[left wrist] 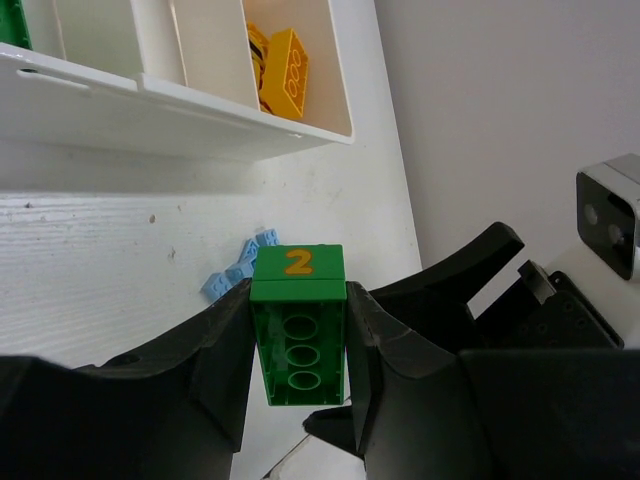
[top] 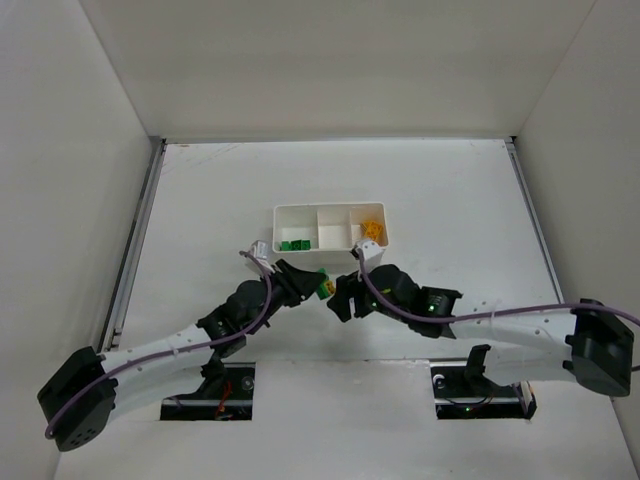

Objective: Sort the legos into containers by color

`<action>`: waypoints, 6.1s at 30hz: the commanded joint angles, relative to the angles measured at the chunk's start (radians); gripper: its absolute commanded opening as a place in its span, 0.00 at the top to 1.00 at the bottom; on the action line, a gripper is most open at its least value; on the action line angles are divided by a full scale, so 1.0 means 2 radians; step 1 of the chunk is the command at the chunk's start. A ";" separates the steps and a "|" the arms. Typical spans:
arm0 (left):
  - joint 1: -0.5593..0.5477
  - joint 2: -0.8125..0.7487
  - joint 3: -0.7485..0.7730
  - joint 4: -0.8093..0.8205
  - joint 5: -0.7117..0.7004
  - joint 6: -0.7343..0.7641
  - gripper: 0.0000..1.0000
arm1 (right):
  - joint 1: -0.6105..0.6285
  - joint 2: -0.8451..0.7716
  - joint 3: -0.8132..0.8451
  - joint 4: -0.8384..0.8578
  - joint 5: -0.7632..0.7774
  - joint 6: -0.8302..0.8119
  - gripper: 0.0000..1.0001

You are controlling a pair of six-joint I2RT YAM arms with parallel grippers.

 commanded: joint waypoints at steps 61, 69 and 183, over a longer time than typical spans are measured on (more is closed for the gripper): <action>0.060 -0.162 -0.053 0.049 0.084 -0.069 0.84 | -0.126 0.166 -0.160 0.794 -0.287 0.321 0.50; 0.063 -0.167 -0.057 0.044 0.088 -0.070 0.84 | -0.137 0.157 -0.172 0.805 -0.282 0.319 0.55; 0.139 -0.054 -0.032 0.257 0.478 -0.339 0.69 | -0.118 -0.129 -0.022 0.265 -0.502 -0.176 0.30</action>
